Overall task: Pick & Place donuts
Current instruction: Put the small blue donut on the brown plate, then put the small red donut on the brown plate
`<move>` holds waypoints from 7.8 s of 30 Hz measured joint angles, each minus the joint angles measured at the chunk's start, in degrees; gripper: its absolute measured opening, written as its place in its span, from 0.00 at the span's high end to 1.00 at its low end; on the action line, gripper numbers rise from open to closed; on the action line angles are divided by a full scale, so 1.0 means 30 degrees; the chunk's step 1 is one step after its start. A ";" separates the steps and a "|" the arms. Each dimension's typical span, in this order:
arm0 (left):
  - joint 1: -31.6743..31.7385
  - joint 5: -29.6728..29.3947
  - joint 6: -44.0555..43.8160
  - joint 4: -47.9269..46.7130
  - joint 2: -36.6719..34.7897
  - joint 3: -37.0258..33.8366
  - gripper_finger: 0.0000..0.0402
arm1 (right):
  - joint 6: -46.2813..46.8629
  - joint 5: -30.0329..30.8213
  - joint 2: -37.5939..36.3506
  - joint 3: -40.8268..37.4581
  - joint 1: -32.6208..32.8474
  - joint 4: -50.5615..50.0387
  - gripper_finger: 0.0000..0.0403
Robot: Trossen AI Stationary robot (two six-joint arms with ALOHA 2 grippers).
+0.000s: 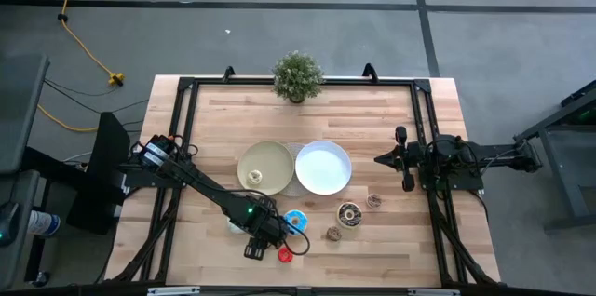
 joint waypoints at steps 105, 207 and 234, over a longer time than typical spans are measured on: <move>0.5880 -0.5047 -1.2813 0.0744 -0.4305 -0.4524 0.16 | 0.0002 0.0005 0.0007 0.0000 0.0001 0.0000 1.00; -0.4488 -0.8151 0.1887 2.1802 0.0515 -0.8278 0.15 | 0.0002 0.0001 0.0233 0.0007 0.0000 0.0007 1.00; -0.3701 -0.8671 0.1508 2.2857 0.1859 -0.7424 0.15 | -0.0002 -0.0002 0.0240 0.0000 0.0007 0.0000 1.00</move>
